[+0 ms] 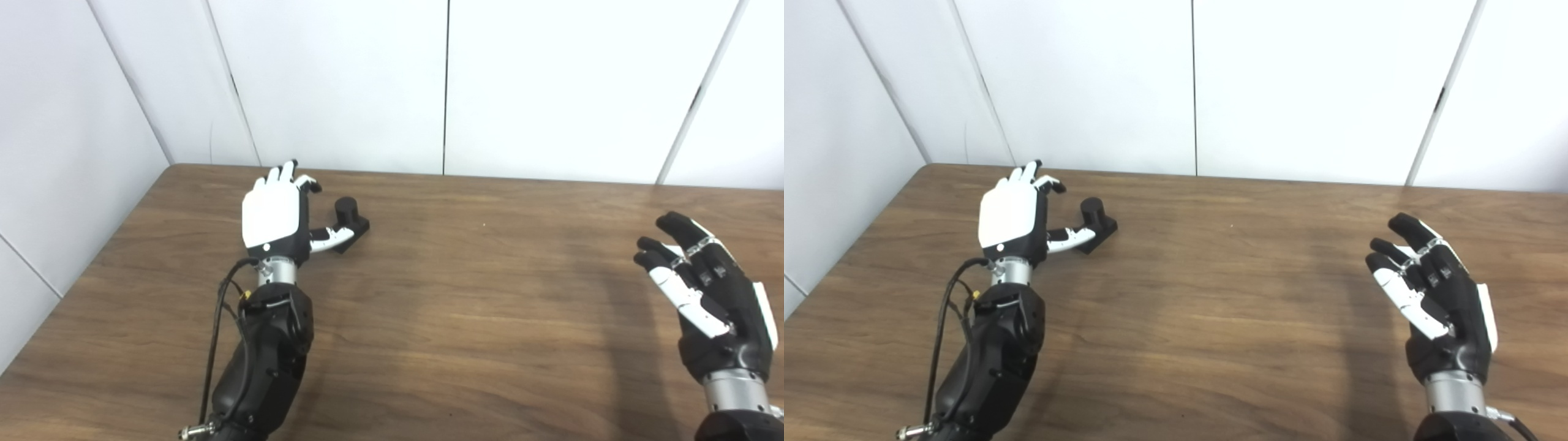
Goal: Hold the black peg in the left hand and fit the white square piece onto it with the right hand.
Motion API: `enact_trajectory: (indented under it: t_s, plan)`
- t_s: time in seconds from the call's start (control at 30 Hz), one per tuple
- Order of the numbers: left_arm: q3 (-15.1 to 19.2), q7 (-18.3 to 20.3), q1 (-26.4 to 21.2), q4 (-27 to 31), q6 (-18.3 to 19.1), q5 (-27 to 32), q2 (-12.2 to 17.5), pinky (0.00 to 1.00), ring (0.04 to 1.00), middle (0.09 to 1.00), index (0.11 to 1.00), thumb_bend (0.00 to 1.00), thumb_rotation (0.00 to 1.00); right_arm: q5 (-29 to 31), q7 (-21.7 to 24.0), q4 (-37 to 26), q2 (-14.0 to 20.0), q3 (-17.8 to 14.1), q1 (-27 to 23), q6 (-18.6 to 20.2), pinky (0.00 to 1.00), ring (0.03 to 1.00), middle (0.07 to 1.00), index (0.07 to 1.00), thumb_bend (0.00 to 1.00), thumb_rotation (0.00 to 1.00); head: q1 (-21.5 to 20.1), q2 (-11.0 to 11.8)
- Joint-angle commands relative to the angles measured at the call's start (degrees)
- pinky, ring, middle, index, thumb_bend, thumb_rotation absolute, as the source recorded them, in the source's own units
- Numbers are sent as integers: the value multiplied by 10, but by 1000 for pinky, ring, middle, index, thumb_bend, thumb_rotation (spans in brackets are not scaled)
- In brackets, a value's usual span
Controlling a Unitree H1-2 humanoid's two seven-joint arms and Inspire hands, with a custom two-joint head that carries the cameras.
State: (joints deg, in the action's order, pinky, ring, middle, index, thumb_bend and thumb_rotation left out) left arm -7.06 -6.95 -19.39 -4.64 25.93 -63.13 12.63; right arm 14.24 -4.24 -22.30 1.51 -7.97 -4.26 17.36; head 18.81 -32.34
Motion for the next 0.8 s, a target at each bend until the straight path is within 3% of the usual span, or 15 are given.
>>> enact_trajectory:
  t_s: [0.0,0.47,0.77]
  plan:
    - [-2,-23,-32,3,0,1,6,918,942,951,677,923,562,-1,2,-27,-2,2,-14,-4,708,703,812,733,489,22,1,0]
    - [-13,-37,-38,-33,2,25,-1,899,954,945,661,941,586,-18,-13,-34,-15,5,-17,11,667,680,772,690,465,0,-6,3]
    - [-25,-46,-46,-67,7,26,1,905,959,952,662,933,587,-15,-8,-37,-11,3,-11,11,686,711,803,680,472,0,-9,3]
